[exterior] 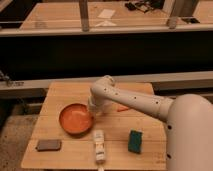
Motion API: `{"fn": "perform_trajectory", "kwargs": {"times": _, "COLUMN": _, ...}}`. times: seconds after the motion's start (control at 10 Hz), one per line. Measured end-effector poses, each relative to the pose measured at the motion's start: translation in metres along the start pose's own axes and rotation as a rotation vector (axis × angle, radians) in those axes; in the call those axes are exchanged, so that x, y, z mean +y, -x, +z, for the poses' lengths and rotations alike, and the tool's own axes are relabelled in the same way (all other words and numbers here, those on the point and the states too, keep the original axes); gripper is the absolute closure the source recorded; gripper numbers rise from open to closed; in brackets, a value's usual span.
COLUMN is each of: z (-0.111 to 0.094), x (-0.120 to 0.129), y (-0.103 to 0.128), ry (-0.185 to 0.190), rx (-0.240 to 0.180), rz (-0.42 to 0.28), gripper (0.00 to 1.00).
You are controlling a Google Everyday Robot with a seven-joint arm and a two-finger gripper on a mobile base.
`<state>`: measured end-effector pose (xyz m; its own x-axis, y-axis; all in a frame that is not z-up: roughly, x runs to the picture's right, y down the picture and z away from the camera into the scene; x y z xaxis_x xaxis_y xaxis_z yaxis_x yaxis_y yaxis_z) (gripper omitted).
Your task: Push the ceramic bowl across the table
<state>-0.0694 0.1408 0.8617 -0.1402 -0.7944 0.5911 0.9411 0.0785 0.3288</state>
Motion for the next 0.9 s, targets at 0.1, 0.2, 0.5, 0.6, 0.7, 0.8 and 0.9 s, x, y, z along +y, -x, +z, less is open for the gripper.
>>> {"fn": "perform_trajectory", "kwargs": {"times": 0.1, "z": 0.0, "x": 0.0, "y": 0.0, "ry": 0.0, "rx": 0.001, "rz": -0.003, "gripper": 0.98}}
{"fn": "perform_trajectory", "kwargs": {"times": 0.2, "z": 0.0, "x": 0.0, "y": -0.001, "ry": 0.0, "rx": 0.002, "rz": -0.006, "gripper": 0.98}}
{"fn": "perform_trajectory", "kwargs": {"times": 0.5, "z": -0.002, "x": 0.005, "y": -0.002, "ry": -0.003, "rx": 0.003, "rz": -0.013, "gripper": 0.98}}
{"fn": "perform_trajectory", "kwargs": {"times": 0.6, "z": -0.002, "x": 0.007, "y": -0.002, "ry": -0.003, "rx": 0.003, "rz": -0.01, "gripper": 0.98}}
{"fn": "perform_trajectory", "kwargs": {"times": 0.7, "z": -0.002, "x": 0.008, "y": -0.003, "ry": -0.004, "rx": 0.003, "rz": -0.009, "gripper": 0.98}}
{"fn": "perform_trajectory", "kwargs": {"times": 0.8, "z": -0.003, "x": 0.01, "y": -0.003, "ry": -0.004, "rx": 0.005, "rz": -0.009, "gripper": 0.98}}
{"fn": "perform_trajectory", "kwargs": {"times": 0.9, "z": -0.003, "x": 0.01, "y": -0.005, "ry": -0.004, "rx": 0.007, "rz": -0.012, "gripper": 0.98}}
